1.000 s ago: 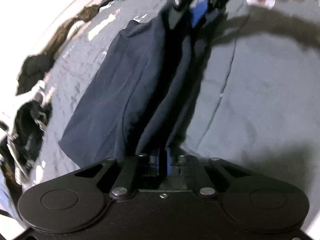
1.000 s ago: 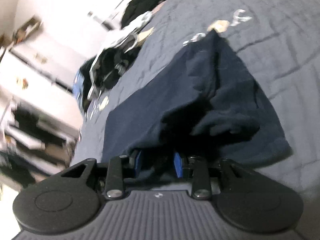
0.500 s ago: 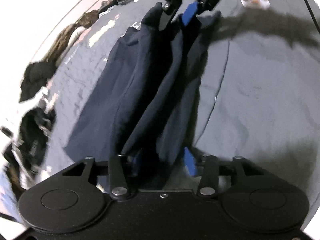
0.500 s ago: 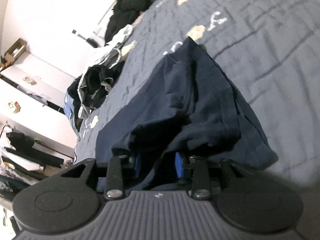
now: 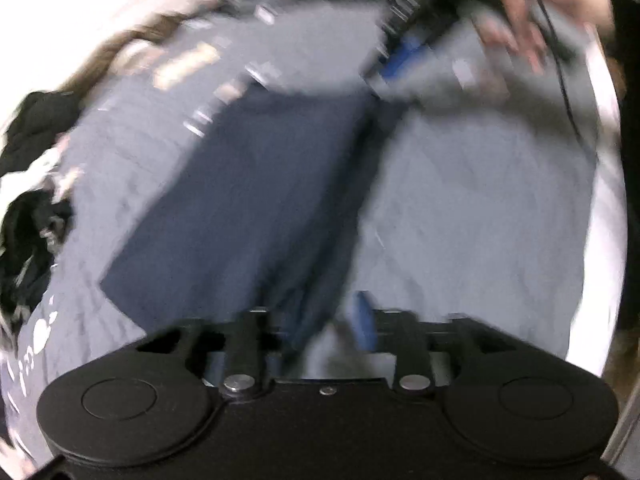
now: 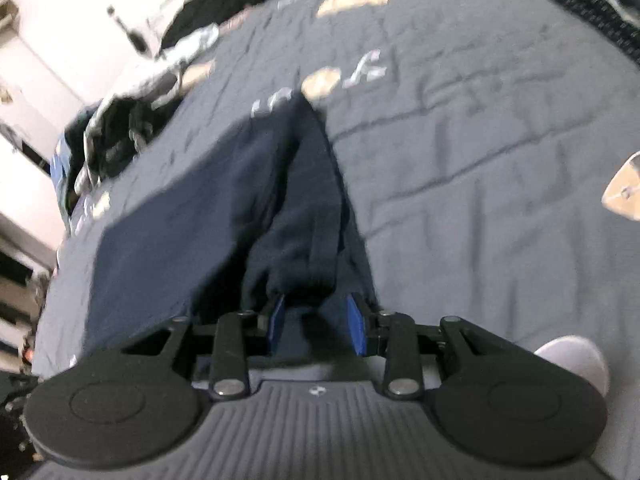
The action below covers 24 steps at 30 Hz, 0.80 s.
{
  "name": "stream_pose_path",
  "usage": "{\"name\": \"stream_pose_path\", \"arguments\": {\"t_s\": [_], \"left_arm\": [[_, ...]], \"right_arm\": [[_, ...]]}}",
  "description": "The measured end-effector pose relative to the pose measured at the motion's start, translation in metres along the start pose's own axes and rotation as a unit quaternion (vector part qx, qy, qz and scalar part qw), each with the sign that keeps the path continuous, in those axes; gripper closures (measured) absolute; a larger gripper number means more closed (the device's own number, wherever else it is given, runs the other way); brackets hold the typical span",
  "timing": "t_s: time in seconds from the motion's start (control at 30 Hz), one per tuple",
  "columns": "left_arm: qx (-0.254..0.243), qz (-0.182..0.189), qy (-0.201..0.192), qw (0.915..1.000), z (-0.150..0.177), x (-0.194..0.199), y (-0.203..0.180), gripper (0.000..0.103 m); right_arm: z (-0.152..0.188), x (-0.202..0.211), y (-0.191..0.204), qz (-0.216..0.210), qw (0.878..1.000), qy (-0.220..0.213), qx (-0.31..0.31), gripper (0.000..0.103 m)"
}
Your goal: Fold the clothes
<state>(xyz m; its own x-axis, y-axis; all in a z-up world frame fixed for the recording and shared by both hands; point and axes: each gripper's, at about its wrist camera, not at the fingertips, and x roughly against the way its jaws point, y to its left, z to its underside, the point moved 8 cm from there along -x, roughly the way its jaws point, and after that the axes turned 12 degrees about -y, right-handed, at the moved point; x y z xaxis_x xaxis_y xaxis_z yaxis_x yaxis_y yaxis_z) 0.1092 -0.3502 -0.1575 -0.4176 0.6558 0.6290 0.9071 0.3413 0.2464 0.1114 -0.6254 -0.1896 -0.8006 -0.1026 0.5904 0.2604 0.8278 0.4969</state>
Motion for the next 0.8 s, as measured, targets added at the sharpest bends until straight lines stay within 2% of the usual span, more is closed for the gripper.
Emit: {"name": "stream_pose_path", "arguments": {"t_s": [0.03, 0.1, 0.17, 0.23, 0.3, 0.4, 0.43, 0.57, 0.63, 0.7, 0.8], "left_arm": [[0.026, -0.018, -0.026, 0.9992, -0.006, 0.003, 0.011, 0.043], [0.079, -0.065, -0.064, 0.9927, -0.013, 0.005, 0.033, 0.044], [0.12, -0.097, -0.072, 0.9854, -0.008, -0.001, 0.047, 0.046], [0.155, -0.115, -0.065, 0.9791, 0.001, -0.012, 0.056, 0.048], [0.19, -0.115, -0.046, 0.974, 0.013, -0.024, 0.061, 0.052], [0.21, -0.102, 0.006, 0.9723, 0.035, -0.041, 0.06, 0.054], [0.204, -0.095, 0.022, 0.9741, 0.041, -0.046, 0.057, 0.053], [0.194, -0.075, 0.036, 0.9773, 0.051, -0.045, 0.051, 0.052], [0.189, -0.071, 0.04, 0.9786, 0.051, -0.043, 0.049, 0.051], [0.192, -0.068, 0.042, 0.978, 0.053, -0.045, 0.05, 0.048], [0.181, -0.062, 0.045, 0.9806, 0.055, -0.05, 0.046, 0.042]], "right_arm": [[-0.005, 0.003, 0.003, -0.014, 1.0, -0.016, -0.012, 0.07], [-0.013, 0.007, 0.013, -0.04, 0.998, -0.048, -0.031, 0.069], [-0.022, 0.012, 0.023, -0.067, 0.993, -0.079, -0.049, 0.065], [-0.018, 0.003, 0.029, -0.062, 0.995, -0.076, -0.036, 0.064], [-0.011, -0.01, 0.033, -0.047, 0.997, -0.062, -0.012, 0.064], [0.001, -0.03, 0.039, -0.024, 0.999, -0.041, 0.024, 0.064], [0.004, -0.036, 0.041, -0.017, 0.999, -0.033, 0.036, 0.064], [0.011, -0.049, 0.045, -0.002, 0.997, -0.008, 0.082, 0.064], [-0.005, -0.038, 0.043, 0.0, 0.996, -0.023, 0.084, 0.064], [-0.033, -0.029, 0.039, -0.003, 0.996, -0.056, 0.069, 0.064], [-0.072, -0.041, 0.039, -0.002, 0.993, -0.084, 0.08, 0.062]]}}
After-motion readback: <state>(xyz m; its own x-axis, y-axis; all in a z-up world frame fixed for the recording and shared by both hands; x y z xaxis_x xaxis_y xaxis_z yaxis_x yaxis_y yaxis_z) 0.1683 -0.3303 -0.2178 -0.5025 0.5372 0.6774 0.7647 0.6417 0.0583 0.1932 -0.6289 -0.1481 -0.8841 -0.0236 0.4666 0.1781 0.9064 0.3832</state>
